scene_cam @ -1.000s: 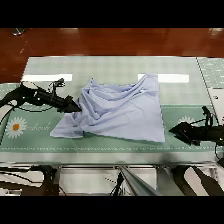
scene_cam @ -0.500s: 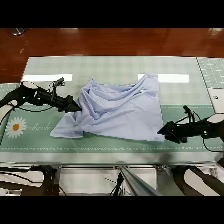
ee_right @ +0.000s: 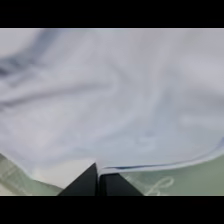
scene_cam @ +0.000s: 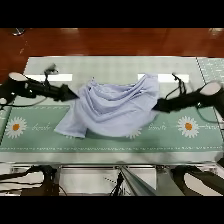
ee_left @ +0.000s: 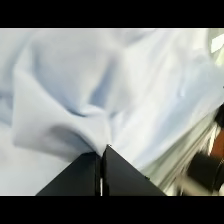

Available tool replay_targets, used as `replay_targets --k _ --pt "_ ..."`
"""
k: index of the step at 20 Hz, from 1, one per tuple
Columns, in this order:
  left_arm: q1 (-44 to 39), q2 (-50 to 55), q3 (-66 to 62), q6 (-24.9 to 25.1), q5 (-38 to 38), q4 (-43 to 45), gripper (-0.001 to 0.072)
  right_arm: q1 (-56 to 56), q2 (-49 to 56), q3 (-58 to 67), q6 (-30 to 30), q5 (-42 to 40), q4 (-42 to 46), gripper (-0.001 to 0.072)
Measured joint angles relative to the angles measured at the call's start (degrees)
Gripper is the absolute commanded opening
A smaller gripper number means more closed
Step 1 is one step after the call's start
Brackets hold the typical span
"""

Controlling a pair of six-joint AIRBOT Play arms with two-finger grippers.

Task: Fold the shirts.

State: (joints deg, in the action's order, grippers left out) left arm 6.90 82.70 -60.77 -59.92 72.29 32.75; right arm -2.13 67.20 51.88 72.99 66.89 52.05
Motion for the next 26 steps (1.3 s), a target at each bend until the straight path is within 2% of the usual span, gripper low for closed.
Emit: replay_targets --k 4,6,8,10,14,20,23,26 --pt "0.98 -12.7 -12.79 -0.07 -9.51 -10.27 0.002 0.33 -3.39 29.62 5.18 2.16 7.28 0.002" --pt "1.2 -18.34 -20.85 -0.09 -13.09 -12.44 0.002 0.39 -4.22 45.07 7.04 4.92 8.74 0.0021" --pt "1.29 -23.37 -28.2 -1.11 -15.23 -11.76 0.002 1.07 -6.43 57.16 8.17 7.56 9.68 0.0021" --pt "1.33 -28.3 -33.83 -3.74 -15.78 -7.28 0.002 1.42 -10.12 63.34 8.76 8.5 11.19 0.0022" --pt "1.4 -38.56 -38.95 -9.25 -12.11 2.99 0.002 1.77 -19.5 68.57 9.46 9.55 15.12 0.0022" --pt "1.38 -48.24 -40.02 -13.79 3.06 20.41 0.002 1.81 -28.22 70.07 11.85 13.75 20.02 0.0022" --pt "1.38 -49.33 -35.5 -15.04 8.55 24.04 0.002 1.81 -29.33 66.77 12.85 17.29 21.73 0.0022" --pt "1.36 -48.85 -25.64 -15.54 9.53 24.68 0.002 1.81 -29.73 58.05 13.66 19.47 22.01 0.0022"
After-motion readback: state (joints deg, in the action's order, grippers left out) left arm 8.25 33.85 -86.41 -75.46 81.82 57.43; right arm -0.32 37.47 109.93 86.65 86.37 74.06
